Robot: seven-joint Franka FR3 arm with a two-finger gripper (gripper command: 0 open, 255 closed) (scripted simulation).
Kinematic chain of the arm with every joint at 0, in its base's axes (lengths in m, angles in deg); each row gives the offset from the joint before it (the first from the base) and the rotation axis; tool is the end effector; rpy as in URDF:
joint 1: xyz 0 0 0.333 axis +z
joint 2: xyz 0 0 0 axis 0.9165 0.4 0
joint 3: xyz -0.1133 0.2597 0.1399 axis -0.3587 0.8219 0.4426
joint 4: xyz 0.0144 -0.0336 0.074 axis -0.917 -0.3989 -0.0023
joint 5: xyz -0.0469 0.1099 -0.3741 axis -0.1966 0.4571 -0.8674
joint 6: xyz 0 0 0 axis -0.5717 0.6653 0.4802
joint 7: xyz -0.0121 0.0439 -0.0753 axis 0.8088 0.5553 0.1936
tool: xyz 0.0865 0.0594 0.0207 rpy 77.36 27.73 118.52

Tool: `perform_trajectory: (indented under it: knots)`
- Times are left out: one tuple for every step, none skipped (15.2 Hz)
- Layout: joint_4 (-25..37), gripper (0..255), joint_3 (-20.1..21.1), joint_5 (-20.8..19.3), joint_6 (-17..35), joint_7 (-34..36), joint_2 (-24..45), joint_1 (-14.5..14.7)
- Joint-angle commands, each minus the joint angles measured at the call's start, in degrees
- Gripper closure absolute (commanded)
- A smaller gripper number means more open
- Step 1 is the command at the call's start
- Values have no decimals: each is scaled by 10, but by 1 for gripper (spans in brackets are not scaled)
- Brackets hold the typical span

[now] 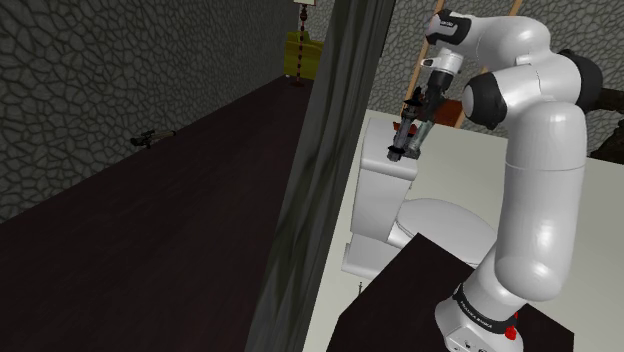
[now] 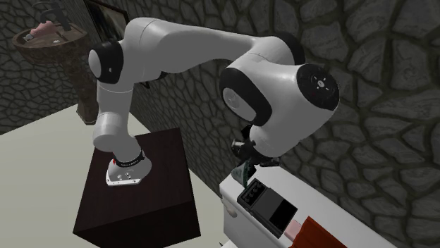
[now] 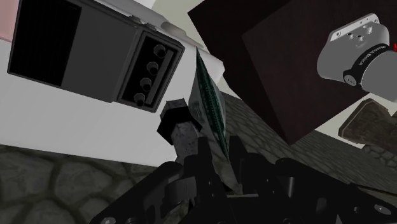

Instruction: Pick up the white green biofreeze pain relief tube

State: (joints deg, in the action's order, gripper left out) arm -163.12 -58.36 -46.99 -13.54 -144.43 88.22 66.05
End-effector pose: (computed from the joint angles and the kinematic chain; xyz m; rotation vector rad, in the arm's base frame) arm 0.4483 -0.4088 0.5517 -2.4786 -1.3386 -0.1364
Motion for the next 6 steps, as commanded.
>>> perform_trajectory:
  knots:
    - [21, 255, 1, 3, -18, 2, 2, -8]
    - [32, 255, 2, 5, -27, 4, 5, -13]
    - [44, 255, 3, 7, -36, 5, 7, -19]
    - [56, 255, 4, 9, -45, 6, 9, -24]
    - [58, 255, 5, 10, -47, 6, 10, -25]
    - [58, 255, 5, 10, -47, 6, 10, -25]
